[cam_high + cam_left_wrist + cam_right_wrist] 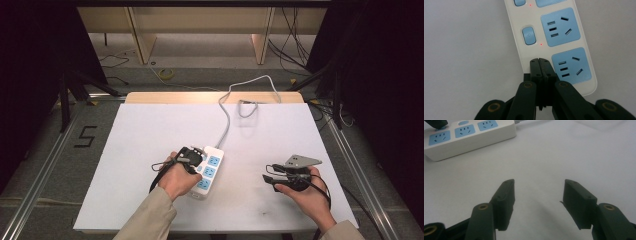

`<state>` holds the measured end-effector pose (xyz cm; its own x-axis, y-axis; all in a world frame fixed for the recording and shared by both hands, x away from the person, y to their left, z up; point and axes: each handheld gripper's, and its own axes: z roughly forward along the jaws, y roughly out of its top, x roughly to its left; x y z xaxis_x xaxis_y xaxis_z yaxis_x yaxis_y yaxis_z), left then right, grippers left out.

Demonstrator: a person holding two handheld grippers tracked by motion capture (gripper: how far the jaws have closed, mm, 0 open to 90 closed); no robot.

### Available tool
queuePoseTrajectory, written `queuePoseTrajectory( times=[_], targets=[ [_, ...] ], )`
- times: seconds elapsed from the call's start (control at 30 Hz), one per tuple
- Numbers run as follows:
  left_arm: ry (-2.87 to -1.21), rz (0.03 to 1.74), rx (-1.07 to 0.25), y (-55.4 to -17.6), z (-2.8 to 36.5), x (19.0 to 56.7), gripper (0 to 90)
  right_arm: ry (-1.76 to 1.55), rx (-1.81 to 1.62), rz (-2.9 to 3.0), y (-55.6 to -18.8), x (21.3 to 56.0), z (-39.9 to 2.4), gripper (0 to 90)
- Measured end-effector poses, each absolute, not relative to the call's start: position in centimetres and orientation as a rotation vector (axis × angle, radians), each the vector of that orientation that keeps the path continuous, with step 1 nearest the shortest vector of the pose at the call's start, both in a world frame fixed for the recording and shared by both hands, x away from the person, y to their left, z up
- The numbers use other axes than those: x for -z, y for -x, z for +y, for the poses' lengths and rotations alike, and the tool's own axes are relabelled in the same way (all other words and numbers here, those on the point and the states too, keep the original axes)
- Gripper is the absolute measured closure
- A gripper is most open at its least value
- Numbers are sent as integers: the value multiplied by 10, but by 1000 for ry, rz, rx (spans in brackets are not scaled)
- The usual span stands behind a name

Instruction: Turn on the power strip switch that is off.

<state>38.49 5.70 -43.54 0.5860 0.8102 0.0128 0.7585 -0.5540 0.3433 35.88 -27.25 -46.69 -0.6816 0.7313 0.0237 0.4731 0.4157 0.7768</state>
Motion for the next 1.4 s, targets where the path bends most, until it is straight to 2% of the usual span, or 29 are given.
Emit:
queuePoseTrajectory(
  times=[1.4],
  targets=[
    [-2460,1238,-289,-385,63,428,899,-1040,-1141,2352,-359,467,-273,435]
  ],
)
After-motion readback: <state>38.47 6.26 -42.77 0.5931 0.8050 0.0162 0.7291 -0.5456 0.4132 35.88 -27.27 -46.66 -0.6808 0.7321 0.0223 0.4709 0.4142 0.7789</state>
